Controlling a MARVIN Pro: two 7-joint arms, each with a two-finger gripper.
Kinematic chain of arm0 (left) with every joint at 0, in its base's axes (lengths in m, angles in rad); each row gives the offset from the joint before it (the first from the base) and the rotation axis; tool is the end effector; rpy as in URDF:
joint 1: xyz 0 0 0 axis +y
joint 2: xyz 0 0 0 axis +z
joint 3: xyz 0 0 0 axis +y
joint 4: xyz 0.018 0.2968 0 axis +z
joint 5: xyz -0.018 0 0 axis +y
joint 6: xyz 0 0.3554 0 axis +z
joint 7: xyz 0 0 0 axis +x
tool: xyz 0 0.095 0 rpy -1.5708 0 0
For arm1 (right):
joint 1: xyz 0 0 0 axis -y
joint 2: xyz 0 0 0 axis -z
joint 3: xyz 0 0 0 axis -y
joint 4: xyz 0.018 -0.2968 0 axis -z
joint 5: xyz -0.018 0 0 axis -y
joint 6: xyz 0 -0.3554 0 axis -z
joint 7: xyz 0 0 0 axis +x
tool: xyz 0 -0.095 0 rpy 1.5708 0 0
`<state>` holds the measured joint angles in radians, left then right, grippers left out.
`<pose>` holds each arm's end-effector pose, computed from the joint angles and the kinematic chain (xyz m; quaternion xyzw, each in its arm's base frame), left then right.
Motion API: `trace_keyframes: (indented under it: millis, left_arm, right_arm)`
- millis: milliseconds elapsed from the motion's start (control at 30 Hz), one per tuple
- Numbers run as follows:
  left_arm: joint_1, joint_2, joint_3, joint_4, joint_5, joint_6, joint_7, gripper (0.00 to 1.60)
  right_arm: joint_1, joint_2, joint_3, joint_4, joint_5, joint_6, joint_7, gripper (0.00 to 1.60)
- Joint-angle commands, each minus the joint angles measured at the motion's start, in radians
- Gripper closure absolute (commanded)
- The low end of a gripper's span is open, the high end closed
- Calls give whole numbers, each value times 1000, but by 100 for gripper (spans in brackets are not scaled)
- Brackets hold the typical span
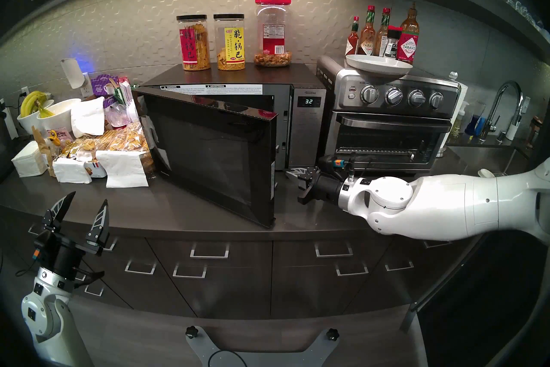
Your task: Open the microwave, put the plate inside, and close the door
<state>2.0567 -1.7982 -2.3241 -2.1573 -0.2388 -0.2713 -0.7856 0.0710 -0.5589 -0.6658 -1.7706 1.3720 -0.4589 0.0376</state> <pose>0.2241 0.1845 -0.2264 -0.5916 0.0798 -0.8000 0.0596 0.4526 0.0187 -0.2151 -0.6744 -0.3439 -0.6047 0.2474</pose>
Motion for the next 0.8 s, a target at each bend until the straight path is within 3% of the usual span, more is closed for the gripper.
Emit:
trace_keyframes:
  millis: [0,267,533,767]
  left_arm:
    - [0,-1,0,-16,-2,-1,0,0]
    - [0,-1,0,-16,-2,-1,0,0]
    - [0,-1,0,-17,-2,-1,0,0]
    - [0,-1,0,-17,-2,-1,0,0]
  right_arm:
    - [39,18,14,-50,-27,-4,15,160]
    - [44,35,9,-89,-66,-7,39,160]
    - [55,78,0,-125,-99,-12,129,160]
    - [66,116,-20,-149,-180,-16,220,160]
